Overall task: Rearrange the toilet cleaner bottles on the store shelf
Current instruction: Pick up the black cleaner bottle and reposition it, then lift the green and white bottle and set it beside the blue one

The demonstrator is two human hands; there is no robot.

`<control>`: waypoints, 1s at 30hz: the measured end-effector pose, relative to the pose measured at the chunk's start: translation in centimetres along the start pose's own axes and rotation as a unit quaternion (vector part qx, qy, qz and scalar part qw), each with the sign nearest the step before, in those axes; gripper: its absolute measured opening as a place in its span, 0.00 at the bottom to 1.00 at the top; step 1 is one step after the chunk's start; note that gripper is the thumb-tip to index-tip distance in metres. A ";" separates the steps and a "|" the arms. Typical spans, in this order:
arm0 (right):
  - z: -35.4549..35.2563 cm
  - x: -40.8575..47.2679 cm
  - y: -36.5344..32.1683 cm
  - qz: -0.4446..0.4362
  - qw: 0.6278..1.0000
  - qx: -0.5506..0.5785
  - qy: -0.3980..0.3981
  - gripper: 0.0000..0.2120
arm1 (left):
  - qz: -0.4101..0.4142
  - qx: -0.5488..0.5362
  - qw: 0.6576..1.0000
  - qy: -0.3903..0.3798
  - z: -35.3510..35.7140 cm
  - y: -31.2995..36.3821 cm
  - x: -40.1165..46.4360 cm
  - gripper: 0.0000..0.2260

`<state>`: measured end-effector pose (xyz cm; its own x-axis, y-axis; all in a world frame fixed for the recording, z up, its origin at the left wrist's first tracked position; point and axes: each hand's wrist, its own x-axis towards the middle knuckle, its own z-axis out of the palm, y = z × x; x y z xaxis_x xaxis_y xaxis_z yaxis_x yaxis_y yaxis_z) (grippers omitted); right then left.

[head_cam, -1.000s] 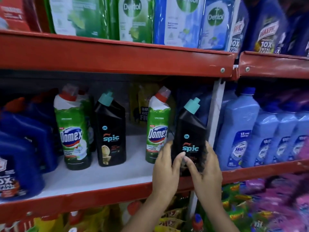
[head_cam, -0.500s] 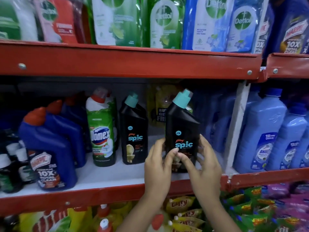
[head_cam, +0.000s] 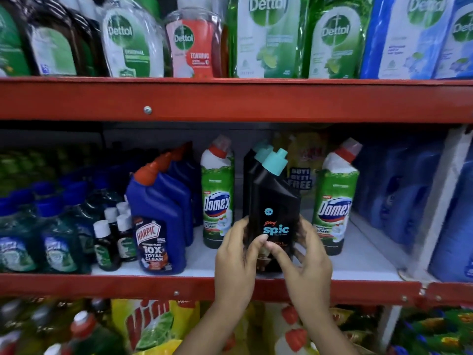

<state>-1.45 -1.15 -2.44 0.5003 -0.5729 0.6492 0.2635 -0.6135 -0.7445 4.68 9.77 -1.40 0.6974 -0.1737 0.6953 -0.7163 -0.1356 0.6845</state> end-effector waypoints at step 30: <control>-8.6 8.7 6.9 0.060 0.996 0.056 0.032 0.31 | -0.080 -0.144 0.982 -0.097 15.3 4.8 1.7 0.20</control>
<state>-2.43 -15.04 -0.58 0.4806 -0.6744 0.5606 0.2966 -0.4766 -0.8276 2.00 -6.14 -0.28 0.7622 -0.3581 0.5393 -0.5426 0.1010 0.8339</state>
